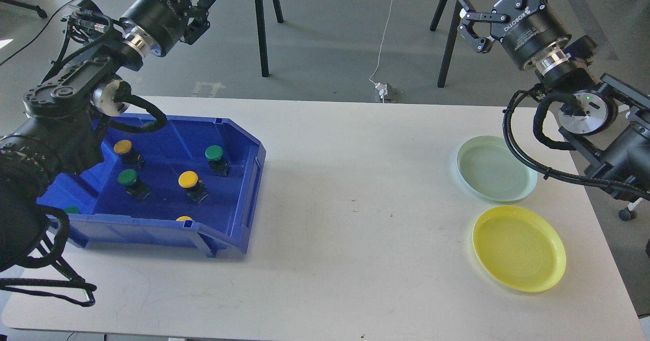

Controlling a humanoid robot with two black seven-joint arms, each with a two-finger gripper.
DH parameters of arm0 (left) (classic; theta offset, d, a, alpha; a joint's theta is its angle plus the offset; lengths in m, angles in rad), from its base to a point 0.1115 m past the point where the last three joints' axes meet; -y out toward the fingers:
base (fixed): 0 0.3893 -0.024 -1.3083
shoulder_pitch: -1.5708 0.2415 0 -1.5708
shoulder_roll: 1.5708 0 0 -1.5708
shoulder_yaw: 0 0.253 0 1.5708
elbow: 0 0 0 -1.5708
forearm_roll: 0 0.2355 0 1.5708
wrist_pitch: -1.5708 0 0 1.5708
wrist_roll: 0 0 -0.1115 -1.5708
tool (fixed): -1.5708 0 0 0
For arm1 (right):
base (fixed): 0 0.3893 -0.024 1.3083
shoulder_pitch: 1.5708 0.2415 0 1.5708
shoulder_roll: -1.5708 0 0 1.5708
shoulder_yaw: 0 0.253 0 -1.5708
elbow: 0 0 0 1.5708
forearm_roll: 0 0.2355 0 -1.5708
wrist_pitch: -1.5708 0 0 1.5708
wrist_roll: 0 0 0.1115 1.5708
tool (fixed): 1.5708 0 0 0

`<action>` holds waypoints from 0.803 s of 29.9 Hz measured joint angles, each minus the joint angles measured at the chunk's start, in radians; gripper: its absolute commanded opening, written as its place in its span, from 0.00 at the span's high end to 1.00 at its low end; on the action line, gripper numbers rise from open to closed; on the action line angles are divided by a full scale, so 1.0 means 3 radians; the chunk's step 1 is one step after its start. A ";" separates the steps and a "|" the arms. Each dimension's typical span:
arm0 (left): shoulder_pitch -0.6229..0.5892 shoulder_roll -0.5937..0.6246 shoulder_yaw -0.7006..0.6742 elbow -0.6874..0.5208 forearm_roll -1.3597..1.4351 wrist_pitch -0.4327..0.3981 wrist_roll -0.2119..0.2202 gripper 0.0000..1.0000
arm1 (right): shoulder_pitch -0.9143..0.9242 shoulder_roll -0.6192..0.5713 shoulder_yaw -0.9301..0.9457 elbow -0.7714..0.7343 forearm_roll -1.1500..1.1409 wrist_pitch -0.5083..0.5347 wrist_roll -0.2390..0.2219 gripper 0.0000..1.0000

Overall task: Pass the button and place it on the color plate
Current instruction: 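Move the left gripper over the blue bin toward a yellow-capped button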

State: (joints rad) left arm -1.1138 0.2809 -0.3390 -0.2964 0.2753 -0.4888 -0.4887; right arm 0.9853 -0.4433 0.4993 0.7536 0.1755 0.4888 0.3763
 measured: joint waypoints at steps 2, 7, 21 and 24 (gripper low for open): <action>0.0007 0.0004 0.0000 0.0001 -0.0005 0.0000 0.0000 0.00 | -0.0053 0.0000 0.0018 0.0001 0.0001 0.0000 0.0000 0.01; -0.0022 0.0058 -0.0009 0.0000 -0.0024 0.0000 0.0000 0.00 | -0.0106 0.0000 0.0028 0.0013 0.0000 0.0000 0.0001 0.01; 0.0266 0.0184 -0.1453 -0.0674 -0.0577 0.0001 0.0000 0.05 | -0.0307 -0.0181 0.0184 0.0027 0.0004 0.0000 0.0015 0.01; 0.0437 0.0302 -0.1567 -0.1064 -0.0495 0.0001 0.0000 0.05 | -0.0320 -0.0259 0.0260 0.0030 0.0013 0.0000 0.0015 0.01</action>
State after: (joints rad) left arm -0.9827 0.3716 -0.8089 -0.6156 0.1268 -0.4884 -0.4887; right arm 0.8893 -0.5211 0.5773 0.7627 0.1795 0.4887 0.3808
